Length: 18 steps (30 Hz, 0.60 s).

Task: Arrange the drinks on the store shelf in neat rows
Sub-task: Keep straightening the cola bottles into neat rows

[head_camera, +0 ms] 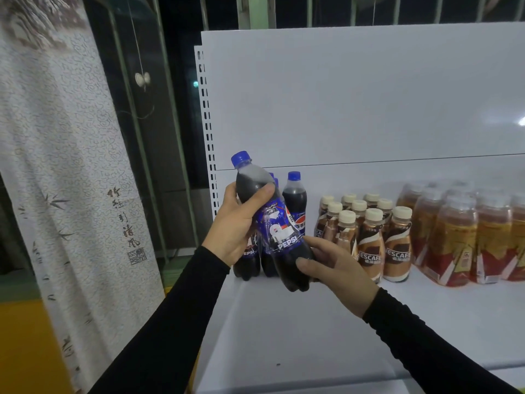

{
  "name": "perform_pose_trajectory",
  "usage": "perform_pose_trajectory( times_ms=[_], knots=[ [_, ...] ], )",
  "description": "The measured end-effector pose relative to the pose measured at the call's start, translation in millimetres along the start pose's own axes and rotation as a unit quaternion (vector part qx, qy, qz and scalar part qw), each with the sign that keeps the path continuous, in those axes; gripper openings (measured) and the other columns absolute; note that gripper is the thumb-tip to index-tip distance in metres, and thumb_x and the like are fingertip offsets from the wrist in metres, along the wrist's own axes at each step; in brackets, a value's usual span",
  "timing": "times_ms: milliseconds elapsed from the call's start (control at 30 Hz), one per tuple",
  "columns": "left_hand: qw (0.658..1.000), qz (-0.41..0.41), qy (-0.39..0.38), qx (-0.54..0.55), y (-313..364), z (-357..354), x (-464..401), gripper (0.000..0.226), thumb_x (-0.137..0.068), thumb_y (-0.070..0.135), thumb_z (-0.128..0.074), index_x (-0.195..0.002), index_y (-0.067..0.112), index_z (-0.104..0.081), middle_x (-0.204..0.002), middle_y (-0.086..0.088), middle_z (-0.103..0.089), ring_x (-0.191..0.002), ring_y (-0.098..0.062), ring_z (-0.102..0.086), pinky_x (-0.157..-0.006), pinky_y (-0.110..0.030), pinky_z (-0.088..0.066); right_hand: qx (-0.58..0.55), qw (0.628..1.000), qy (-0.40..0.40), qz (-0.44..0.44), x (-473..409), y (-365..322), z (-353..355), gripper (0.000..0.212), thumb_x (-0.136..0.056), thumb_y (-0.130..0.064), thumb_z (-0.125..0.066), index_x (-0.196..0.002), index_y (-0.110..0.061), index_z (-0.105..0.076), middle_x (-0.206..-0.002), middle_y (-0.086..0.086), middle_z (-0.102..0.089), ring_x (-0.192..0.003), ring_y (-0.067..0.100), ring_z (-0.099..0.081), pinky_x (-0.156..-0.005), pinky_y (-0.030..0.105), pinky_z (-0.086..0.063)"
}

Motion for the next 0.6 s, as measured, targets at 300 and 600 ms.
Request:
perform_pose_trajectory(
  times_ms=[300,600],
  knots=[
    [0.999,-0.012,0.03,-0.016,-2,6,-1,0.049,-0.088,0.017,-0.072,-0.13,0.017,-0.048,-0.096,-0.005,-0.076,-0.081,-0.018,-0.075,-0.069,-0.032,-0.061,0.132,0.991,-0.014,-0.007,0,5,-4,0.04,-0.081,-0.053,-0.069,-0.117,-0.045,-0.052,-0.114,-0.022,-0.062,-0.106,-0.004,-0.059,-0.087,0.023,-0.055],
    [1.0,0.009,0.002,0.021,1,4,1,0.045,-0.089,0.022,-0.07,-0.13,0.015,-0.052,-0.109,-0.009,-0.07,-0.089,-0.018,-0.073,-0.079,-0.037,-0.059,-0.03,0.999,0.01,-0.005,-1,10,2,0.044,-0.082,-0.031,-0.076,-0.123,-0.024,-0.06,-0.112,-0.002,-0.072,-0.106,0.018,-0.067,-0.082,0.034,-0.059]
  ],
)
Point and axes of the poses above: each hand's wrist, its own x-axis away from the middle knuckle, its own z-axis out of the back of the hand, y = z × x, the point moved 7 cm from there along -x, towards the middle knuckle
